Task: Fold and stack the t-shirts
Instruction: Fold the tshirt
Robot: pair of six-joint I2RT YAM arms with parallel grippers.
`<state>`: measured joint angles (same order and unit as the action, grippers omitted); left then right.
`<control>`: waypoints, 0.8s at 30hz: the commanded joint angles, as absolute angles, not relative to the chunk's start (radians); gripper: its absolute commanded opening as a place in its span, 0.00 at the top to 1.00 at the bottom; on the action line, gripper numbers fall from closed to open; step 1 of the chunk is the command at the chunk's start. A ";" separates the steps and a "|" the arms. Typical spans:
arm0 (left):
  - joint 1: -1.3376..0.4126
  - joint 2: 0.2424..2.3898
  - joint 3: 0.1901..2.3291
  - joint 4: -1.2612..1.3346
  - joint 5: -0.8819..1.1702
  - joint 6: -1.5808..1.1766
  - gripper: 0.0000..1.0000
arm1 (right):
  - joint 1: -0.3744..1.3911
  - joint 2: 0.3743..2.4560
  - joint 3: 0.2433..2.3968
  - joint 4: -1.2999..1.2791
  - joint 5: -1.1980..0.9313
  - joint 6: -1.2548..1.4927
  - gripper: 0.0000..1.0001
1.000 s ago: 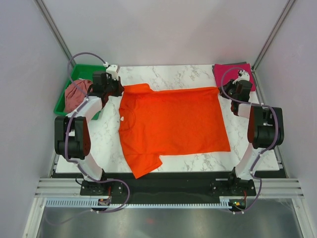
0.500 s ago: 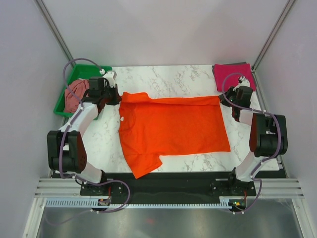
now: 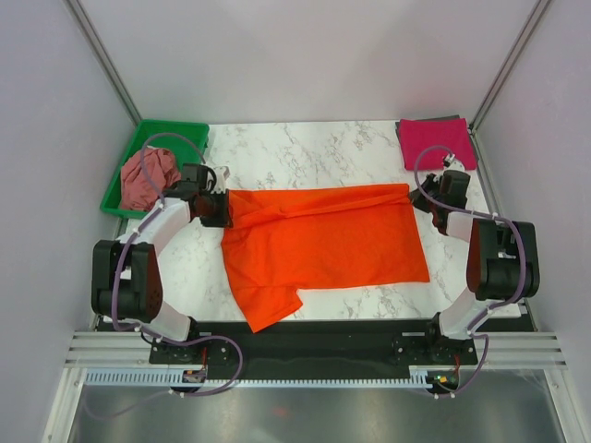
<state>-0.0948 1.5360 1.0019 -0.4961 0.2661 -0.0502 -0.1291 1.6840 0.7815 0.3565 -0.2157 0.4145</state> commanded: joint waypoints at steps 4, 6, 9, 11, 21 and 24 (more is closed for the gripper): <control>-0.113 1.563 1.005 -0.589 0.252 -0.089 0.98 | -0.135 1.637 0.765 0.305 -0.167 0.393 0.99; -0.115 1.577 1.009 -0.612 0.233 -0.095 0.98 | -0.133 1.618 0.764 0.288 -0.161 0.393 0.93; -0.115 1.575 1.025 -0.646 0.209 -0.113 0.75 | -0.135 1.594 0.796 0.186 -0.102 0.393 0.80; -0.120 1.562 1.037 -0.666 0.206 -0.127 0.68 | -0.135 1.577 0.831 0.085 -0.078 0.411 0.76; -0.123 1.623 1.245 -0.643 0.186 -0.167 0.62 | -0.095 1.624 0.934 -0.031 -0.173 0.482 0.55; -0.123 1.735 1.330 -0.630 0.218 -0.173 0.63 | -0.089 1.667 0.946 -0.031 -0.167 0.471 0.55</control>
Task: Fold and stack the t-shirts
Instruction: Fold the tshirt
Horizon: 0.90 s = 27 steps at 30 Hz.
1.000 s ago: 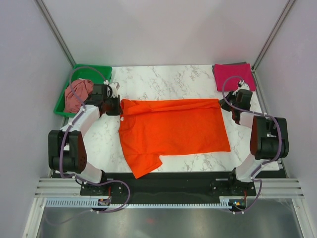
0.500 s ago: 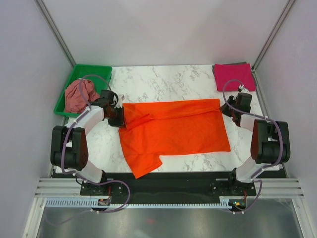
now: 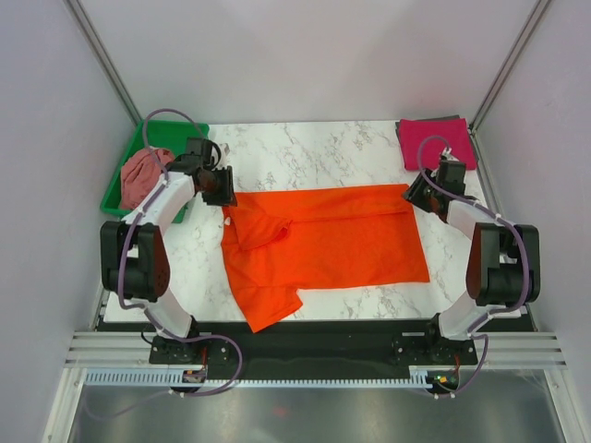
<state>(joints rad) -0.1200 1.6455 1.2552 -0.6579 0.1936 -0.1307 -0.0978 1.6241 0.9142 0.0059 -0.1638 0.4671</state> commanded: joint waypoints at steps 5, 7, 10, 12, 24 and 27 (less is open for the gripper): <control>-0.123 1.928 1.442 -0.632 0.224 -0.184 0.64 | -0.086 1.746 0.963 -0.066 -0.092 0.440 0.55; -0.123 1.971 1.457 -0.632 0.193 -0.190 0.64 | -0.086 1.782 0.966 -0.057 -0.074 0.427 0.59; -0.120 2.022 1.463 -0.632 0.149 -0.206 0.64 | -0.087 1.809 0.977 -0.071 -0.039 0.401 0.73; -0.120 2.040 1.459 -0.632 0.100 -0.212 0.64 | -0.087 1.796 0.968 -0.072 0.041 0.391 0.83; -0.120 1.953 1.508 -0.637 0.155 -0.190 0.62 | -0.084 1.723 1.006 -0.097 0.035 0.419 0.71; -0.121 1.864 1.496 -0.640 0.196 -0.181 0.59 | -0.075 1.689 1.043 -0.152 0.015 0.448 0.62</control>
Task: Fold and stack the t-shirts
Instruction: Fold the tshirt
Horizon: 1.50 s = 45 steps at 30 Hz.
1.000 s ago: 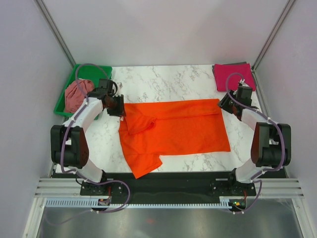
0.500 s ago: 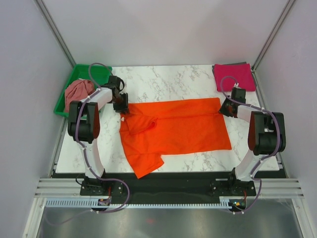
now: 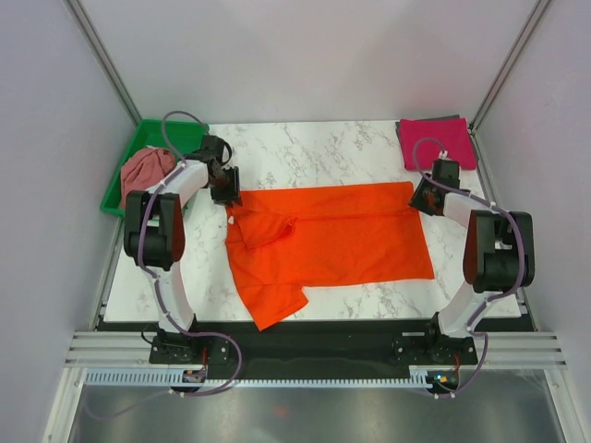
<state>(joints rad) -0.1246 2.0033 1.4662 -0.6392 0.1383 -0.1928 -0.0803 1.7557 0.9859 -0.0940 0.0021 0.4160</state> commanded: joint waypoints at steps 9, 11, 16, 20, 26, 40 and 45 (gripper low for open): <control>-0.063 1.766 1.341 -0.631 0.327 -0.245 0.57 | 0.213 1.605 1.060 -0.137 -0.080 0.547 0.50; -0.057 1.752 1.287 -0.591 0.330 -0.262 0.57 | 0.329 1.617 1.068 -0.121 -0.051 0.625 0.43; -0.008 1.764 1.272 -0.548 0.356 -0.324 0.57 | 0.570 1.692 1.101 -0.077 0.151 0.820 0.38; -0.002 1.756 1.256 -0.540 0.307 -0.334 0.56 | 0.699 1.762 1.135 -0.037 0.231 0.966 0.32; -0.002 1.812 1.264 -0.506 0.308 -0.327 0.56 | 0.791 1.900 1.219 -0.008 0.285 1.014 0.33; 0.051 1.977 1.371 -0.499 0.311 -0.304 0.58 | 0.807 1.970 1.264 -0.006 0.284 0.963 0.52; 0.052 2.005 1.393 -0.499 0.301 -0.298 0.62 | 0.807 1.983 1.279 -0.008 0.270 0.959 0.55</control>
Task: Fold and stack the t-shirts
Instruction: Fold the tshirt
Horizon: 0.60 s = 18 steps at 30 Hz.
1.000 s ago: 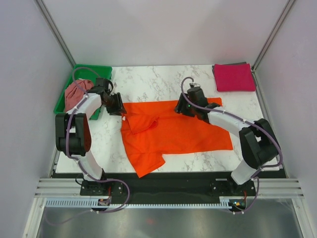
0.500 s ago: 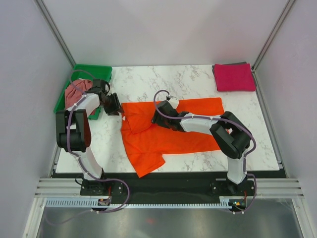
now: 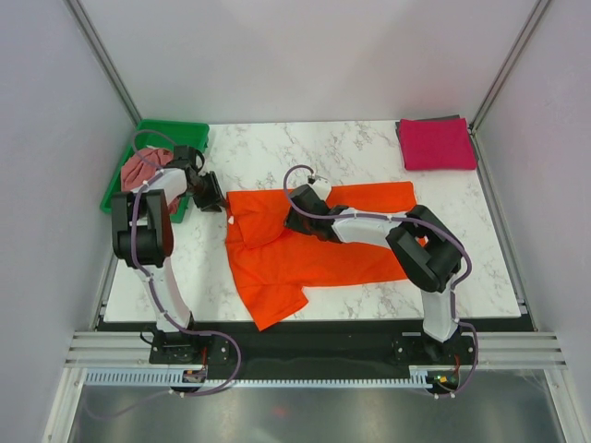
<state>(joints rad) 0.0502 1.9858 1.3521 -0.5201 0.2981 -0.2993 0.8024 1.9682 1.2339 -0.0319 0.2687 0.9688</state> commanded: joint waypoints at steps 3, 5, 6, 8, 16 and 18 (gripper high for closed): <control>0.052 2.013 1.401 -0.499 0.295 -0.296 0.66 | 0.807 1.991 1.285 -0.008 0.250 0.962 0.58; 0.052 2.017 1.405 -0.500 0.293 -0.290 0.72 | 0.807 1.988 1.281 -0.008 0.249 0.963 0.63; 0.051 2.022 1.408 -0.500 0.291 -0.287 0.73 | 0.807 1.985 1.281 -0.008 0.249 0.963 0.69; 0.052 2.028 1.416 -0.500 0.290 -0.278 0.87 | 0.804 1.973 1.282 -0.029 0.253 0.950 0.80; 0.055 2.054 1.439 -0.502 0.273 -0.275 0.98 | 0.779 1.950 1.273 -0.097 0.238 0.861 1.00; 0.054 2.056 1.440 -0.500 0.278 -0.275 0.98 | 0.776 1.948 1.266 -0.098 0.238 0.851 1.00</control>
